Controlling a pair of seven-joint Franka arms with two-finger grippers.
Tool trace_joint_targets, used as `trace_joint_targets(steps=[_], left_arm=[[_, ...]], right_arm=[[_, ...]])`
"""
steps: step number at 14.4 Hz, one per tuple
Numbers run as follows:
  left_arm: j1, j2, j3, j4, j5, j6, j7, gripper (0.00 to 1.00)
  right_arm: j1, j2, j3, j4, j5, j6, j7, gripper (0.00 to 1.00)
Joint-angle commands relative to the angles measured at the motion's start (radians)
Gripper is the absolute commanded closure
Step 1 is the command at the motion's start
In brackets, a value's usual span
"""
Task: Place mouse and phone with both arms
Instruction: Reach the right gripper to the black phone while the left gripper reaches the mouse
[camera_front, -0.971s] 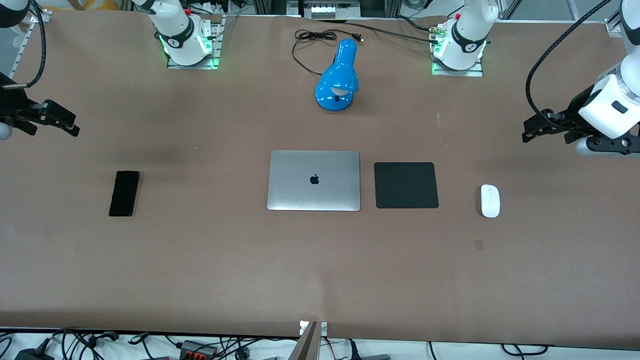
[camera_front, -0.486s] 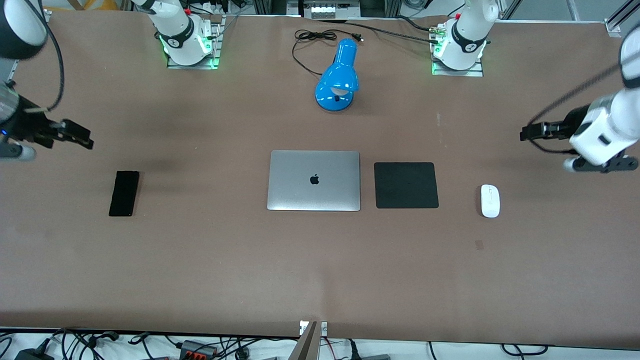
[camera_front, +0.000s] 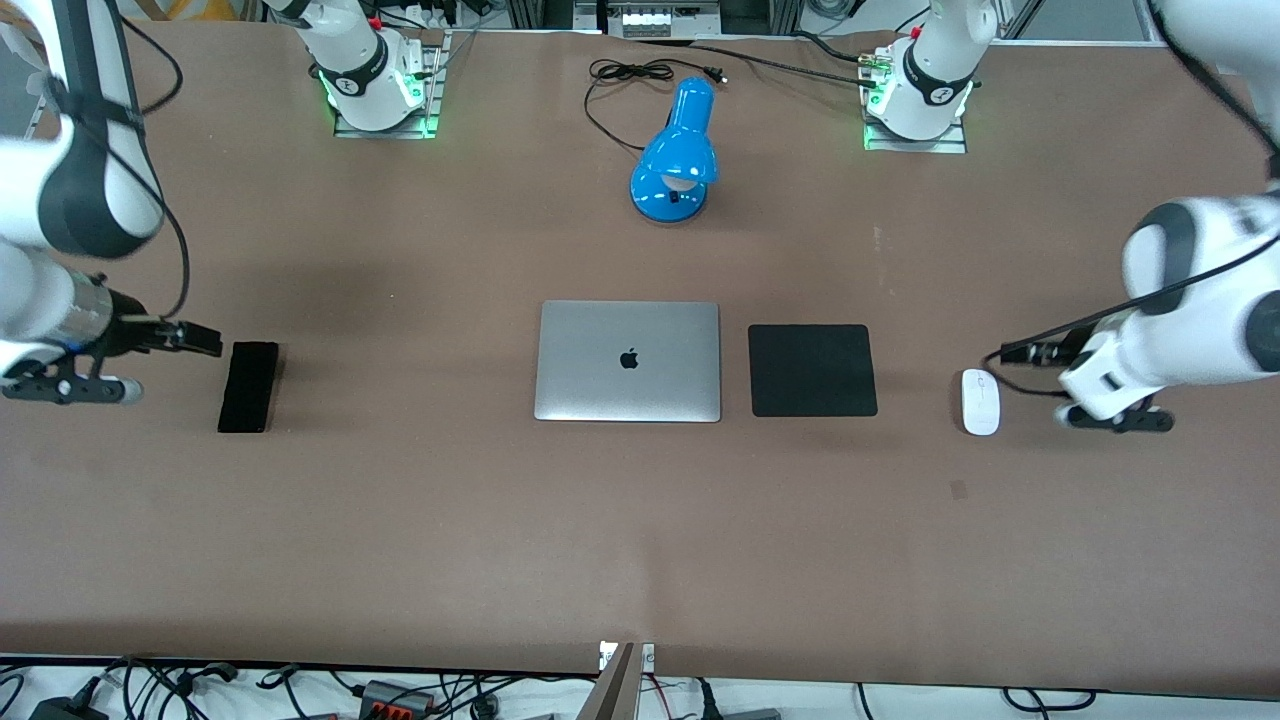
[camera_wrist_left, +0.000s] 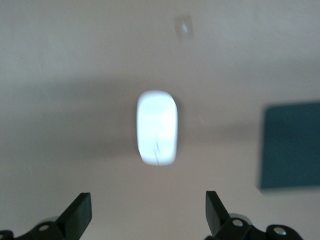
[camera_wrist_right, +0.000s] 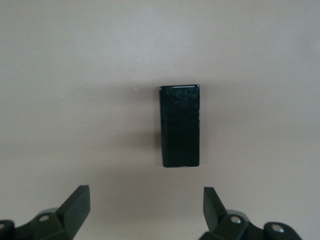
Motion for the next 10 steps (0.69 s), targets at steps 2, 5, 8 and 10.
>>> trace_joint_targets(steps=[2, 5, 8, 10], left_arm=[[0.011, 0.039, -0.006, -0.192, 0.043, 0.379, 0.037, 0.00], [0.021, 0.117, -0.005, -0.257, 0.043, 0.612, 0.034, 0.00], [0.045, 0.137, -0.006, -0.266, 0.043, 0.652, 0.037, 0.00], [0.045, 0.145, -0.006, -0.268, 0.043, 0.652, 0.037, 0.01]], right_arm=[[-0.058, 0.150, 0.006, 0.010, -0.013, 0.086, -0.007, 0.00], [-0.081, 0.234, 0.006, -0.001, -0.013, 0.159, -0.014, 0.00], [-0.109, 0.284, 0.006, -0.043, -0.013, 0.265, -0.017, 0.00], [-0.112, 0.290, 0.006, -0.060, -0.013, 0.289, -0.017, 0.00]])
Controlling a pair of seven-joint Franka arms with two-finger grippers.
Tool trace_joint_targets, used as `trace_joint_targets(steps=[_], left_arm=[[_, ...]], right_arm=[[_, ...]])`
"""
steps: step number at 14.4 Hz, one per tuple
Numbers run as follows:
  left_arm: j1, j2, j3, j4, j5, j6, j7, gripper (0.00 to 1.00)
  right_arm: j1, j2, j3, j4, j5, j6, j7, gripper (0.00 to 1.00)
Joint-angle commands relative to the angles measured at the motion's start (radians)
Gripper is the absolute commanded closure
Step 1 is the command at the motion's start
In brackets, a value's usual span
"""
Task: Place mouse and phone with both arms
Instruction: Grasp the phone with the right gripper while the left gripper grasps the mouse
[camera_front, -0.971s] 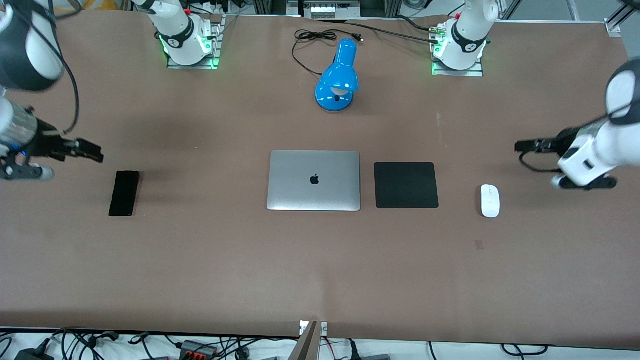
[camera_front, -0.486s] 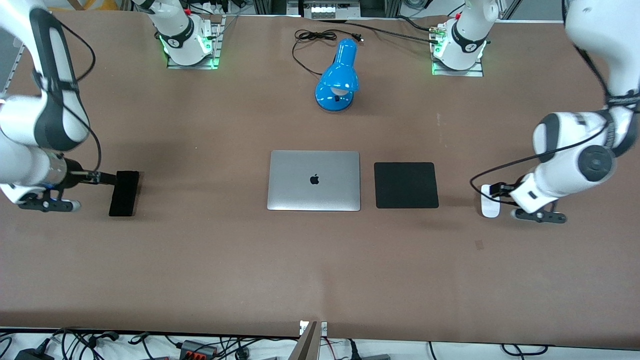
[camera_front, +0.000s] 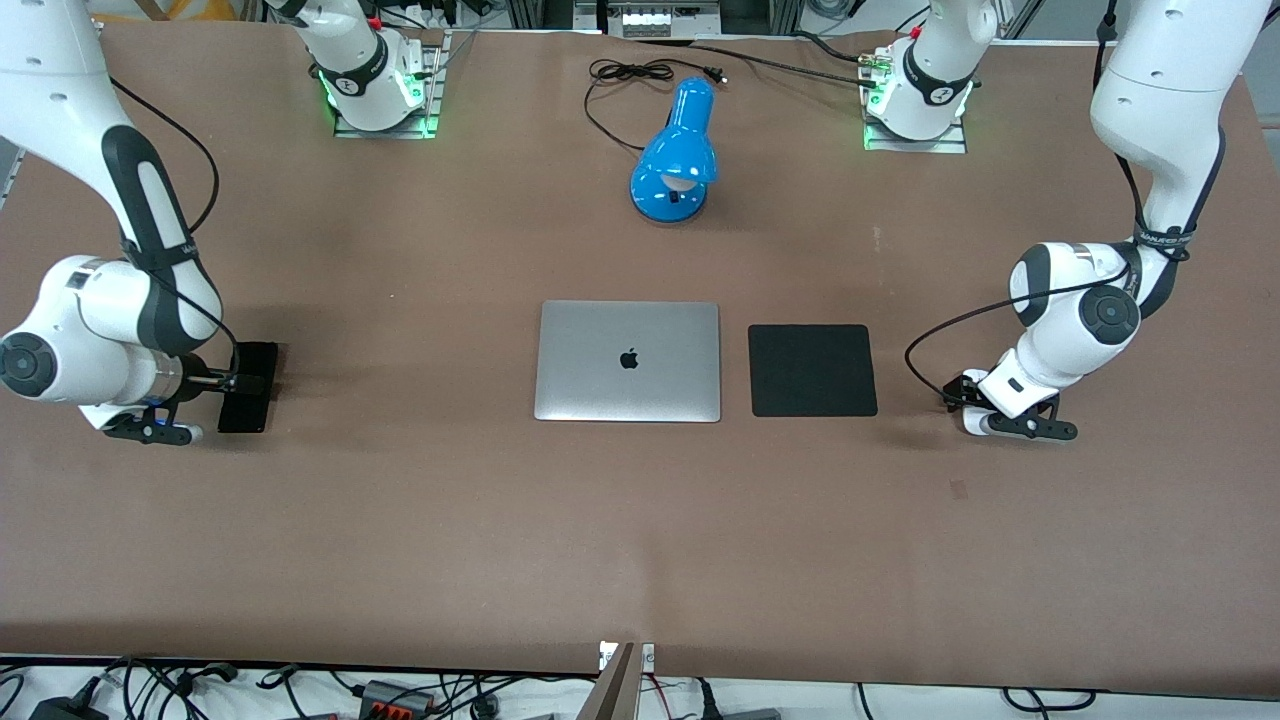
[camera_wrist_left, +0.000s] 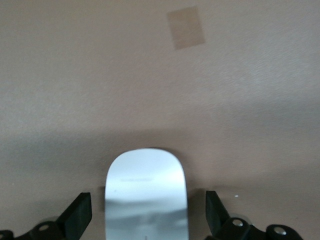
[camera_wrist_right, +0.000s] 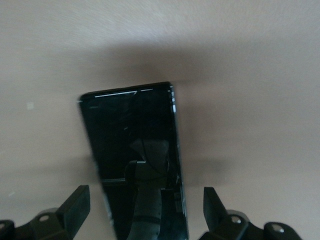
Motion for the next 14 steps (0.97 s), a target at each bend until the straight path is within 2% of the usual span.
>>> trace_joint_targets(steps=[1, 2, 3, 5, 6, 9, 11, 12, 14], left_arm=[[0.015, -0.013, -0.008, -0.015, 0.021, 0.010, 0.014, 0.15], [0.015, -0.016, -0.010, -0.017, 0.021, 0.002, 0.016, 0.40], [0.015, -0.019, -0.010, -0.017, 0.021, 0.000, 0.014, 0.53], [0.012, -0.030, -0.011, -0.012, 0.021, -0.039, 0.010, 0.68], [0.006, -0.042, -0.013, 0.000, 0.021, -0.097, 0.008, 0.71], [-0.013, -0.086, -0.028, 0.101, 0.021, -0.307, -0.001, 0.71], [-0.013, -0.093, -0.077, 0.216, 0.019, -0.502, -0.030, 0.69], [-0.014, -0.091, -0.114, 0.264, 0.019, -0.579, -0.086, 0.64], [-0.023, -0.088, -0.200, 0.305, 0.019, -0.653, -0.253, 0.65]], right_arm=[[-0.015, -0.012, 0.009, -0.036, -0.012, 0.026, -0.012, 0.00], [-0.015, -0.009, 0.009, -0.042, -0.012, 0.027, -0.012, 0.00], [-0.017, -0.003, 0.009, -0.045, -0.011, 0.027, -0.010, 0.00], [-0.017, 0.002, 0.009, -0.045, -0.011, 0.026, -0.010, 0.00], [-0.015, 0.006, 0.010, -0.045, -0.011, 0.026, -0.004, 0.00], [-0.011, 0.006, 0.010, -0.034, 0.000, 0.027, 0.004, 0.00], [-0.012, 0.006, 0.010, -0.034, 0.005, 0.029, 0.004, 0.00], [-0.014, 0.006, 0.012, -0.034, 0.005, 0.030, 0.005, 0.00], [-0.014, 0.008, 0.012, -0.031, 0.008, 0.032, 0.005, 0.00]])
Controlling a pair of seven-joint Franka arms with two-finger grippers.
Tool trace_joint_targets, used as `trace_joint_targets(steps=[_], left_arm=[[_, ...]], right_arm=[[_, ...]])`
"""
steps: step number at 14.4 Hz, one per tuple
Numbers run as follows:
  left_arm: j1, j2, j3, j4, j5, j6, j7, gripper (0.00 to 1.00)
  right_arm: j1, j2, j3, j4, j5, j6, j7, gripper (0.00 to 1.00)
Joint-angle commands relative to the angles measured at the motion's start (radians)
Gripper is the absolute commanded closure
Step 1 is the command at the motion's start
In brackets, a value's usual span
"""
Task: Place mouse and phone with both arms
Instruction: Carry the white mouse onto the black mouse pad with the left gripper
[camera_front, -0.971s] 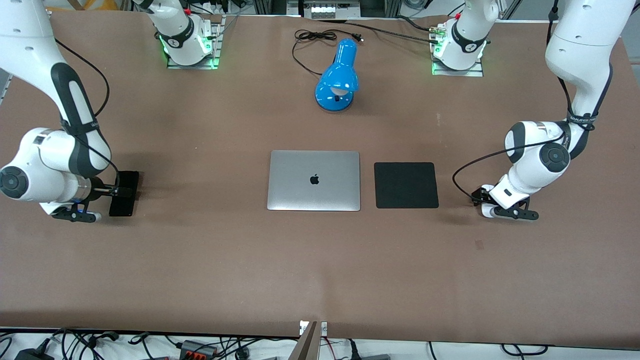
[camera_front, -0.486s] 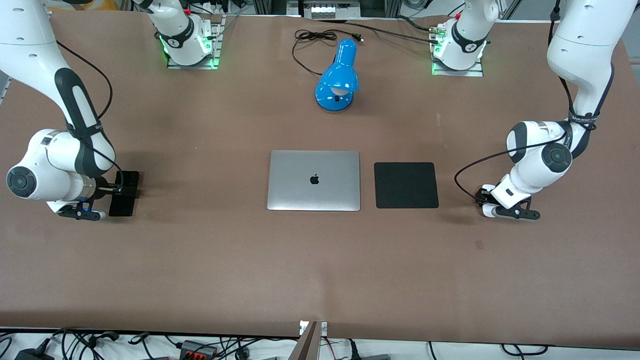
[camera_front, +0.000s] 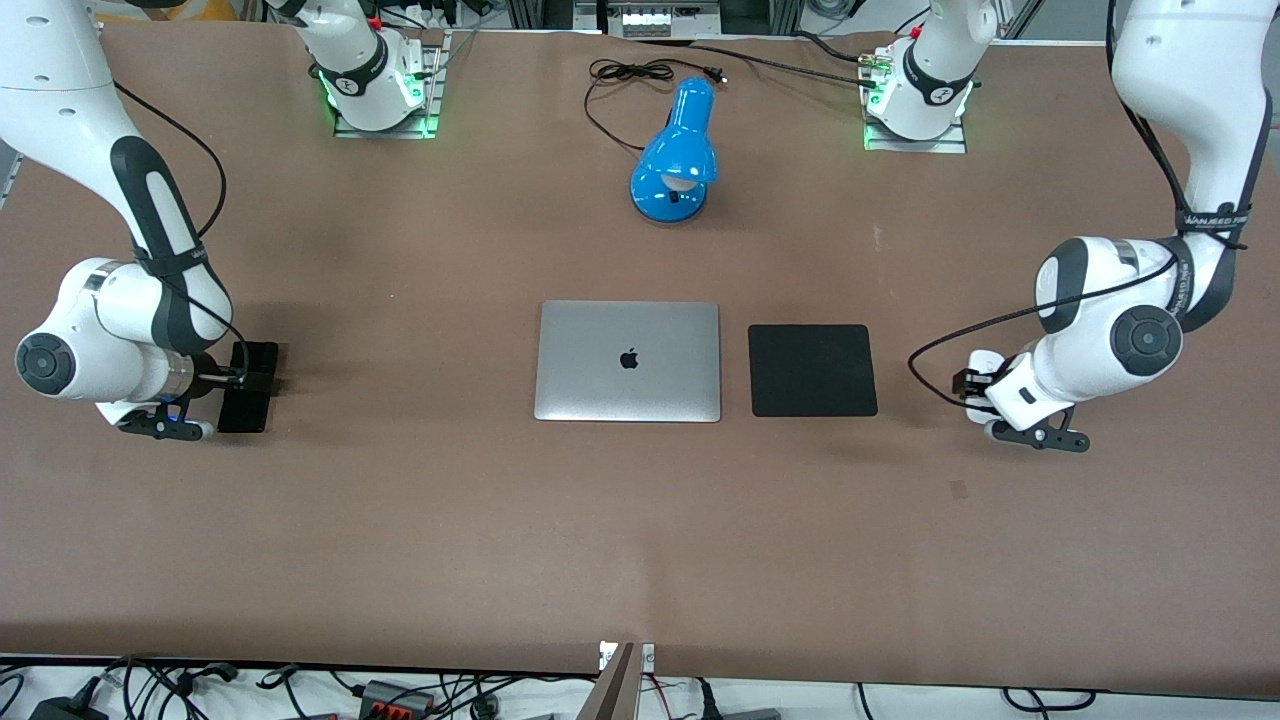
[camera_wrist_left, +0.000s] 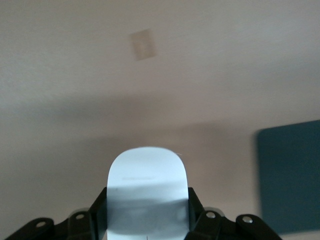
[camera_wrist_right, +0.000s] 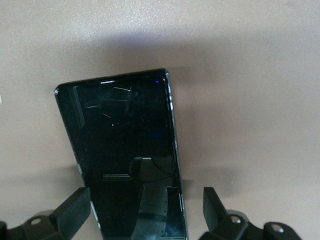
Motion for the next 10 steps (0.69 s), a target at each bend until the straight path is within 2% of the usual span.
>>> trace_joint_targets(steps=[1, 3, 7, 10], left_arm=[[-0.022, 0.019, -0.100, 0.052, 0.021, -0.076, -0.197, 0.66], [-0.085, 0.059, -0.115, 0.052, 0.021, -0.053, -0.259, 0.68], [-0.179, 0.120, -0.114, -0.028, 0.030, 0.147, -0.436, 0.68], [-0.194, 0.122, -0.108, -0.091, 0.033, 0.240, -0.457, 0.68]], right_arm=[[-0.008, -0.001, 0.010, -0.011, 0.008, 0.017, 0.006, 0.00], [-0.010, -0.003, 0.010, -0.009, 0.066, 0.014, 0.007, 0.00], [-0.010, -0.001, 0.008, -0.007, 0.067, 0.016, -0.005, 0.00], [-0.008, 0.000, 0.008, -0.009, 0.059, 0.019, -0.008, 0.00]])
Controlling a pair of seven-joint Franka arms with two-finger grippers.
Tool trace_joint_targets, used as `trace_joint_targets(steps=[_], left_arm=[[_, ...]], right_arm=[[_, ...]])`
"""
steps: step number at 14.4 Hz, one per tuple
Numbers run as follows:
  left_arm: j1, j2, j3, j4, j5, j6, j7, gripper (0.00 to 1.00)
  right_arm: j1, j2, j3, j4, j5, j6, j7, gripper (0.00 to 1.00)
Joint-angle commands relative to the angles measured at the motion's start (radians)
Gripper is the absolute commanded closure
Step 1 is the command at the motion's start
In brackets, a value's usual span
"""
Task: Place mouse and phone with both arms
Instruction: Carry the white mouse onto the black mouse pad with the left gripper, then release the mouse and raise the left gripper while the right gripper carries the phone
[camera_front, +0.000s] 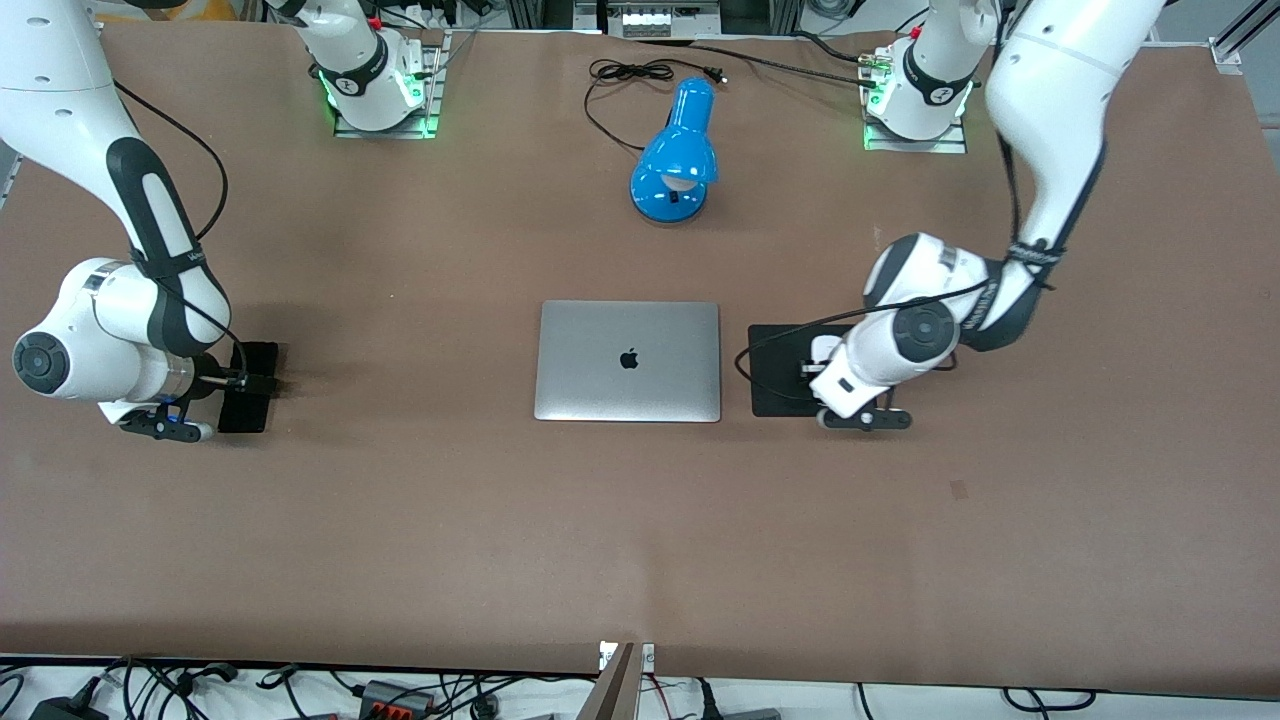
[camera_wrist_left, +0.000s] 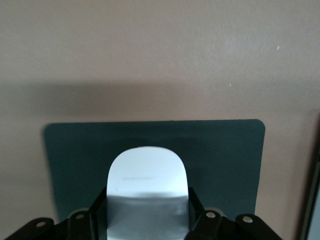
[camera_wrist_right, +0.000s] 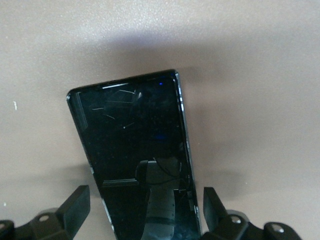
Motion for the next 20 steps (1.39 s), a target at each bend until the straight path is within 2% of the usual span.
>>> trace_joint_targets(steps=[1, 4, 5, 7, 8, 9, 10, 11, 12, 15, 18, 20], left_arm=[[0.007, -0.020, 0.005, -0.062, 0.032, 0.072, -0.026, 0.68], [0.007, -0.009, 0.007, -0.103, 0.032, 0.147, -0.026, 0.66], [0.007, -0.009, 0.007, -0.105, 0.032, 0.147, -0.026, 0.63], [0.010, -0.009, 0.007, -0.105, 0.032, 0.147, -0.028, 0.21], [0.016, -0.011, 0.007, -0.103, 0.032, 0.147, -0.028, 0.07], [0.018, -0.017, 0.007, -0.103, 0.032, 0.146, -0.026, 0.00], [0.021, -0.026, 0.007, -0.097, 0.032, 0.138, -0.022, 0.00], [0.025, -0.044, 0.008, -0.094, 0.032, 0.135, -0.020, 0.00], [0.036, -0.072, 0.007, -0.093, 0.032, 0.118, -0.022, 0.00], [0.056, -0.153, 0.010, -0.048, 0.032, 0.000, -0.019, 0.00], [0.085, -0.174, 0.010, 0.132, 0.032, -0.272, 0.012, 0.00], [0.112, -0.172, 0.008, 0.258, 0.032, -0.446, 0.113, 0.00]], right_arm=[[-0.010, 0.008, 0.008, -0.010, 0.004, 0.025, -0.011, 0.00], [-0.010, 0.017, 0.006, -0.009, 0.004, 0.032, -0.011, 0.00], [-0.010, 0.017, 0.008, -0.009, 0.004, 0.030, -0.011, 0.00], [-0.010, 0.017, 0.006, -0.009, 0.004, 0.030, -0.012, 0.01], [-0.010, 0.017, 0.008, -0.009, 0.004, 0.030, -0.012, 0.16], [-0.010, 0.017, 0.008, -0.009, 0.004, 0.027, -0.017, 0.42], [-0.008, 0.016, 0.006, -0.009, 0.004, 0.022, -0.020, 0.64], [-0.008, 0.012, 0.008, -0.009, 0.004, 0.019, -0.021, 0.79], [-0.008, 0.008, 0.008, -0.007, 0.004, 0.018, -0.023, 0.85], [-0.004, -0.014, 0.012, 0.019, 0.004, -0.028, -0.023, 0.86], [0.036, -0.055, 0.044, 0.117, 0.007, -0.196, -0.021, 0.86], [0.093, -0.054, 0.077, 0.177, 0.011, -0.272, -0.004, 0.86]])
